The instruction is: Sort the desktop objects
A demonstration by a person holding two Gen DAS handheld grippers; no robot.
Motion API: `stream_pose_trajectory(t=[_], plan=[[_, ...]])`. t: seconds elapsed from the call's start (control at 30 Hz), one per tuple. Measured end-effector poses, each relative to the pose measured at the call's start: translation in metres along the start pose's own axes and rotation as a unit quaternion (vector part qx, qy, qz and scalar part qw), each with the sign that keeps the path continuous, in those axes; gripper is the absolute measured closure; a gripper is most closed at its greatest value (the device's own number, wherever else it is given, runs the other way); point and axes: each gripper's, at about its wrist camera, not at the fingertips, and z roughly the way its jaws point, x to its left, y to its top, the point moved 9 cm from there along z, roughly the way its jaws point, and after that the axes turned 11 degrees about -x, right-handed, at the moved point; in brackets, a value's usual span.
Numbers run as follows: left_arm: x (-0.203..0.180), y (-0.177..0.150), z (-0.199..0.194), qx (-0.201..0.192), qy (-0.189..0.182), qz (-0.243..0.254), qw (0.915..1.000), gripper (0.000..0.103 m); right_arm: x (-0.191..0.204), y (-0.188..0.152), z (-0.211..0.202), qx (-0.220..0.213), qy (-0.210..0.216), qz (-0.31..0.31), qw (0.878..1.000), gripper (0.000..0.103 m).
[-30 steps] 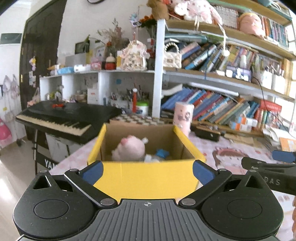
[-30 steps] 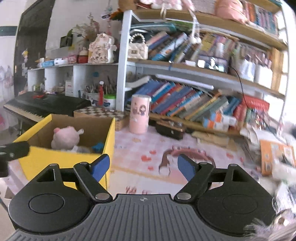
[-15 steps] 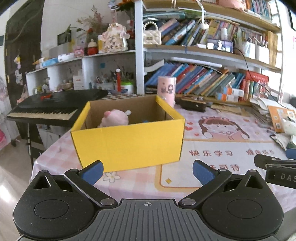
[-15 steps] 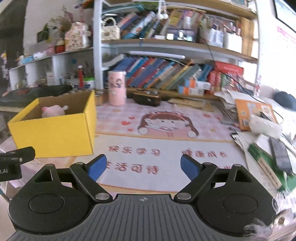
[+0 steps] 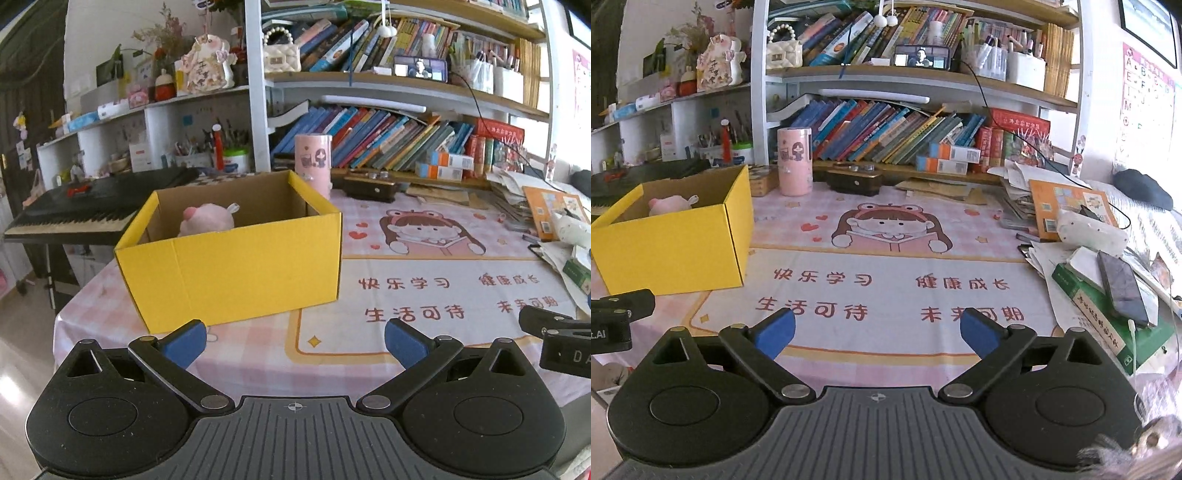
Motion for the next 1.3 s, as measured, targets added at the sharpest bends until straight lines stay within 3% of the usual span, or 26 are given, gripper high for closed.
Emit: stream_pose_trajectory(t=[1.3], plan=[[-0.017, -0.007, -0.005, 0.015, -0.034, 0.009, 0.9993, 0.0, -0.014, -0.014, -0.006, 0.018, -0.015, 0.019, 1.0, 0.002]])
